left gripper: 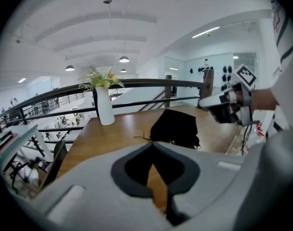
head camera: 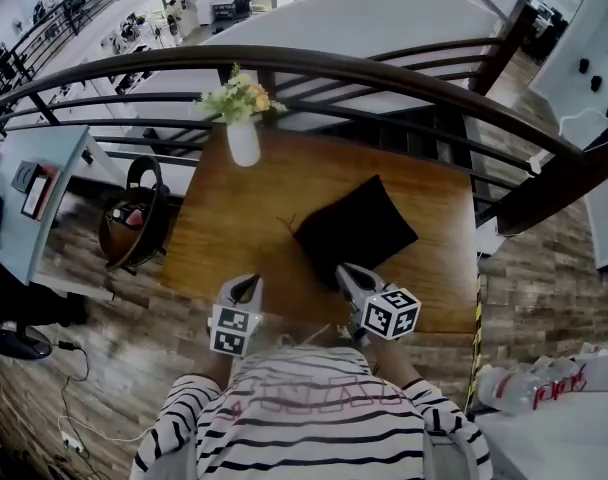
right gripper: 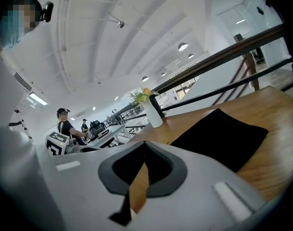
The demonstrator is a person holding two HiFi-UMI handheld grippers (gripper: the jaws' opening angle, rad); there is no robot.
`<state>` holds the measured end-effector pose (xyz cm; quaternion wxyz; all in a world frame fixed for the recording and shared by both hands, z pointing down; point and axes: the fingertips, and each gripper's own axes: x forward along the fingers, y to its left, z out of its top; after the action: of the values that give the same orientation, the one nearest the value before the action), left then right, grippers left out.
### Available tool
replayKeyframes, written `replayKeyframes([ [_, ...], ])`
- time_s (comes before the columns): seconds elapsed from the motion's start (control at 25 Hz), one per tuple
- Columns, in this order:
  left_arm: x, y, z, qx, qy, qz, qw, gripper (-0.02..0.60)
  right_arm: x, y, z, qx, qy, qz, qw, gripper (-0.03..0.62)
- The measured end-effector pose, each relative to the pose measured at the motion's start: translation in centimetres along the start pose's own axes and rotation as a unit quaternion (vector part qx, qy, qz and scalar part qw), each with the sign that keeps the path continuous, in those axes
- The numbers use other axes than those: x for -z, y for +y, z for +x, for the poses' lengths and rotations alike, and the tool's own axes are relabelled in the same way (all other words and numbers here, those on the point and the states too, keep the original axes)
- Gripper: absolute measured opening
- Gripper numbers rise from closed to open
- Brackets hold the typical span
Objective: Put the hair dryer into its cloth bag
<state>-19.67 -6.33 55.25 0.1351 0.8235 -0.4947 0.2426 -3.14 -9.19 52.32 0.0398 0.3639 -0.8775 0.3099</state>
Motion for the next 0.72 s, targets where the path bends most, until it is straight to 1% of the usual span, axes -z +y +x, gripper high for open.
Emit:
replayKeyframes([
  [0.16, 1.0, 0.2, -0.7, 0.006, 0.003, 0.004, 1.0, 0.003, 0.9, 0.7, -0.1, 0.006, -0.003, 0.004, 1.0, 0.0],
  [0.4, 1.3, 0.9, -1.3, 0.003, -0.006, -0.001, 1.0, 0.003, 1.8, 1.4, 0.2, 0.008, 0.001, -0.001, 1.0, 0.0],
  [0.72, 1.3, 0.6, -2.1, 0.0, -0.012, -0.003, 0.9999, 0.003, 1.3, 1.8, 0.0, 0.017, -0.003, -0.024, 1.0, 0.0],
])
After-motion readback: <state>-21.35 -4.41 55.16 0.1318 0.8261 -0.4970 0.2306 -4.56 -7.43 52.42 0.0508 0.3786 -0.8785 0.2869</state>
